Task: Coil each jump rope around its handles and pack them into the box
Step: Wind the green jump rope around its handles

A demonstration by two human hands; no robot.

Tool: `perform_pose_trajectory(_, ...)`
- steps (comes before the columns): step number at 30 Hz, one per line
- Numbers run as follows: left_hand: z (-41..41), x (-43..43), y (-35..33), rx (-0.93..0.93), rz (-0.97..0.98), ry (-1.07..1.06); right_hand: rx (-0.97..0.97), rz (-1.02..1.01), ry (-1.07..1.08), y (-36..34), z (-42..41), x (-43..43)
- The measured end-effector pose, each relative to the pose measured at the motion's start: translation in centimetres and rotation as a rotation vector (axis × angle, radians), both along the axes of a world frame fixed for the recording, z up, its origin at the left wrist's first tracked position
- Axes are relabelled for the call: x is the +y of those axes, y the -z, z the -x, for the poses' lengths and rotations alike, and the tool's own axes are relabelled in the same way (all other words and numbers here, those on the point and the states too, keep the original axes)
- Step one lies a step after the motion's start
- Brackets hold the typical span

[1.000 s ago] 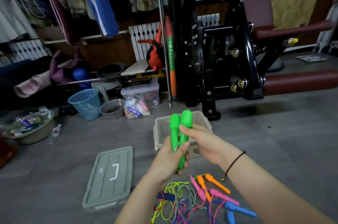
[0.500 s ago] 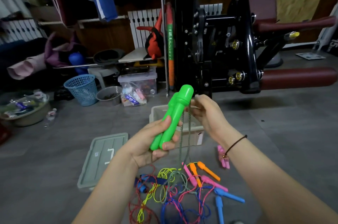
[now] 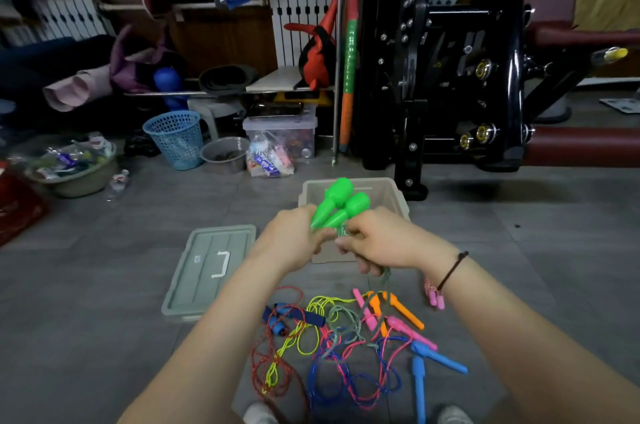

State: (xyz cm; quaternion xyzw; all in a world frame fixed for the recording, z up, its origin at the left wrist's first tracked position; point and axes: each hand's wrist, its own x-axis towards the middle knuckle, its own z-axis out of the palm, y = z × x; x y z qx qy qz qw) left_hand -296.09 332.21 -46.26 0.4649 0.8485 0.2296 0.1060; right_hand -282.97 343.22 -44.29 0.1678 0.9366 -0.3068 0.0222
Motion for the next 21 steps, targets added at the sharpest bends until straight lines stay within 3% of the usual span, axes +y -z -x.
perform_pose_trajectory(3, -0.2, -0.1, 0.6, 0.147, 0.228, 0.147, -0.012, -0.299, -0.078, -1.3, -0.2, 0.6)
perform_pose_trajectory(6, -1.0, -0.4, 0.1, 0.086, 0.31, 0.284, 0.053, -0.475, -0.095, -1.8, -0.6, 1.7)
perform_pose_trajectory(10, -1.5, -0.8, -0.8, 0.043, 0.26, 0.338, 0.193, -0.288, -0.087, -1.8, -0.7, 2.5)
perform_pose_trajectory(15, -2.5, -1.0, -1.6, -0.01, 0.296, 0.402, 0.028, -0.033, -0.038, -0.5, -0.4, 1.9)
perform_pose_trajectory(18, -2.5, -1.2, -1.6, -0.085, 0.231, 0.386, -0.028, -0.027, 0.033, -0.1, -0.1, 1.3)
perform_pose_trajectory(21, -2.2, -1.3, -1.5, -0.286, 0.08, 0.241, 0.087, -0.053, 0.141, 0.2, 0.0, 0.4)
